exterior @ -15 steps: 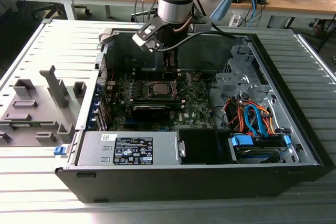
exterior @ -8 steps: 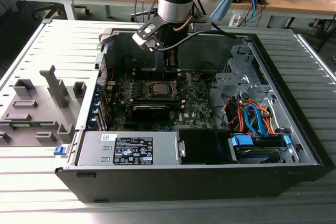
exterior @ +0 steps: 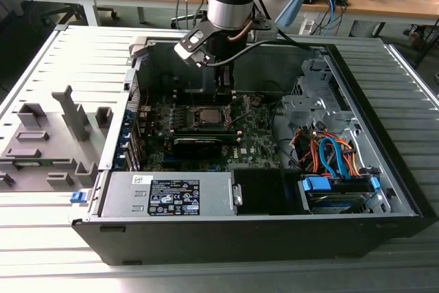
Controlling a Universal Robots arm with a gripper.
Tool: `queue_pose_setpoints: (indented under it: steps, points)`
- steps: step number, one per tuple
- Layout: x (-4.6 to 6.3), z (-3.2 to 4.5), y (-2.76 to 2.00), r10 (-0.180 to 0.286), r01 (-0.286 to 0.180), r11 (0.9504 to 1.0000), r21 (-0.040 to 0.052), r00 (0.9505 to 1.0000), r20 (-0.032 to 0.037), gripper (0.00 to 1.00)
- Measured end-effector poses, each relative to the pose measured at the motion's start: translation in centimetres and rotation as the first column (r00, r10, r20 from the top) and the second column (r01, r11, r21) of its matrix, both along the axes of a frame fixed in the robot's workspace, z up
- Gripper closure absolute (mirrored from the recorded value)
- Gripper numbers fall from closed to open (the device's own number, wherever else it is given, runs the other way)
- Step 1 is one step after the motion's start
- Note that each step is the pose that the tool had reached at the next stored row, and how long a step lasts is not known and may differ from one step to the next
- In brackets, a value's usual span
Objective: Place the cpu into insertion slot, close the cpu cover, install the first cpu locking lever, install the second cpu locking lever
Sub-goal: 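Close the cpu cover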
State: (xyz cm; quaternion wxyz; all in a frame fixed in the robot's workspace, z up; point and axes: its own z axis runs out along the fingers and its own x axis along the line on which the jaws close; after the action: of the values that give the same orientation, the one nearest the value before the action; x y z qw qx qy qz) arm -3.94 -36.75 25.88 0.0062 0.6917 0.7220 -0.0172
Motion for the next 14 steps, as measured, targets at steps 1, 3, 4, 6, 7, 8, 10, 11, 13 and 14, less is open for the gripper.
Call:
queue_pose_setpoints:
  steps: [1, 3, 4, 6, 7, 8, 10, 11, 13, 14]
  points:
    - [0.1, 0.00, 0.00, 0.000, 0.000, 1.0000, 0.0000, 1.0000, 0.0000, 0.89]
    - [0.3, 0.04, 0.00, 0.000, 0.000, 1.0000, 0.0000, 1.0000, -0.0003, 0.89]
    - [0.5, 0.06, 0.00, 0.000, 0.000, 1.0000, 0.0000, 1.0000, -0.0005, 0.89]
    - [0.8, 0.10, 0.00, 0.000, 0.000, 1.0000, 0.0002, 1.0000, -0.0013, 0.89]
    - [1.1, 0.14, 0.00, 0.000, 0.000, 1.0000, 0.0002, 1.0000, -0.0020, 0.89]
    - [1.2, 0.17, 0.00, 0.000, 0.000, 1.0000, 0.0001, 1.0000, -0.0023, 0.89]
    - [1.5, 0.23, 0.00, 0.000, 0.000, 1.0000, 0.0001, 1.0000, -0.0035, 0.89]
    - [1.6, 0.28, 0.00, 0.000, 0.000, 1.0000, -0.0001, 1.0000, -0.0040, 0.89]
    - [1.8, 0.39, 0.00, 0.000, 0.000, 1.0000, 0.0000, 1.0000, -0.0050, 0.89]
    - [1.9, 0.42, 0.00, 0.000, 0.000, 1.0000, 0.0001, 1.0000, -0.0056, 0.89]
